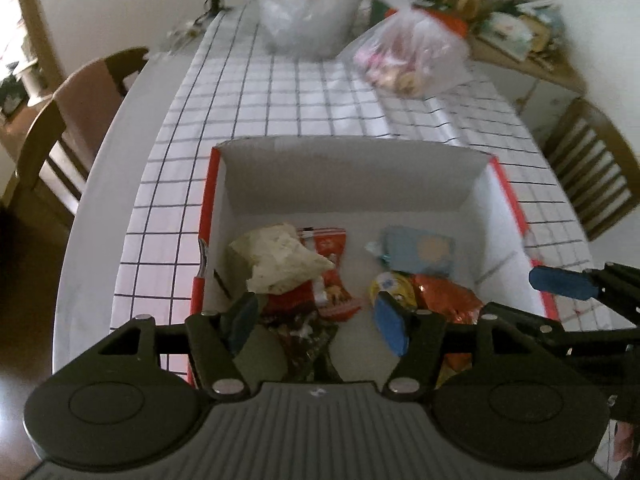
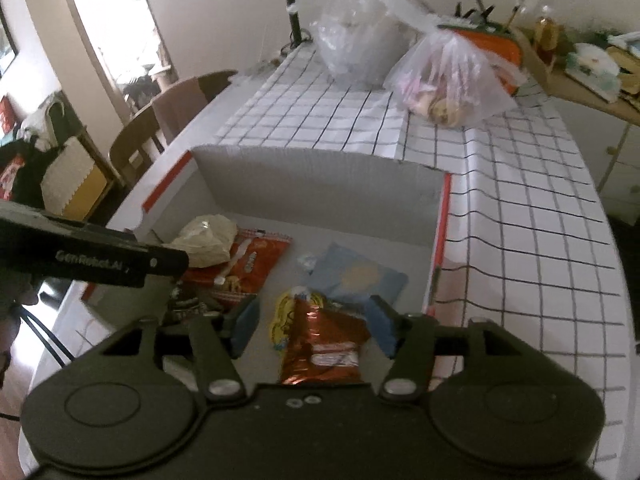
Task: Organize snacks
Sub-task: 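Open both tools to drop the white bag and blue packet into the box, then withdraw both tools from the box toward the remaining snacks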
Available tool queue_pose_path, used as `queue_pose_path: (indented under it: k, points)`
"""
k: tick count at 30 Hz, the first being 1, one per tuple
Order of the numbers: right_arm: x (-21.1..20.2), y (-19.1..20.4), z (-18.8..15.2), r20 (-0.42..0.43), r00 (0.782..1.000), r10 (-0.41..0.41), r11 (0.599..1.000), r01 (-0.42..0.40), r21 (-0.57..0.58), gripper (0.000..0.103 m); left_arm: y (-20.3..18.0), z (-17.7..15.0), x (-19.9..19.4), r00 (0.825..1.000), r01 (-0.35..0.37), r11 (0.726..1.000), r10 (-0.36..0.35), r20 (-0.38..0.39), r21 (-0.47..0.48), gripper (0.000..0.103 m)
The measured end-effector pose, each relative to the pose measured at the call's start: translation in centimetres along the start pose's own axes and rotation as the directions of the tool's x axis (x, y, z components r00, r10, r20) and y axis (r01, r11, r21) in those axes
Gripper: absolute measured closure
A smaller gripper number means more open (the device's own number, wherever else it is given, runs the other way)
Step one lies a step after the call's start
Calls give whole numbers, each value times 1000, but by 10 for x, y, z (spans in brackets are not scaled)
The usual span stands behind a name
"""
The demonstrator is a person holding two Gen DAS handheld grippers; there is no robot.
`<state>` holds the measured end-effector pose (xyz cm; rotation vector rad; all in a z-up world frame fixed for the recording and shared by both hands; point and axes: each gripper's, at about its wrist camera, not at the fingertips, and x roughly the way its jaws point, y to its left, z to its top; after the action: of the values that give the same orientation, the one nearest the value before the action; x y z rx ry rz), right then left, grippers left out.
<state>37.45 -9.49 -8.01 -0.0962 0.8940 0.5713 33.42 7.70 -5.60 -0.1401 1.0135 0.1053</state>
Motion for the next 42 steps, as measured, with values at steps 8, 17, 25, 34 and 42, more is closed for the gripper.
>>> queue_pose_path:
  k: [8, 17, 25, 34, 42]
  points:
    - [-48, 28, -29, 75, 997, -30, 999, 27, 42, 29, -2, -31, -43, 995, 71, 996, -75, 65, 62, 34]
    - [-90, 63, -74, 138, 988, -63, 994, 50, 98, 16, 0, -70, -77, 984, 120, 983, -136, 113, 139, 30]
    - [-106, 80, -128, 146, 981, -127, 976, 97, 197, 7, 17, -108, -82, 977, 183, 975, -194, 89, 124, 21]
    - [-121, 86, -176, 137, 969, -205, 946, 161, 283, 6, 17, -137, -83, 961, 270, 954, -276, 29, 130, 3]
    - [-125, 88, -191, 136, 964, -229, 940, 183, 287, 6, 9, -153, -78, 960, 276, 950, -279, -2, 143, 2]
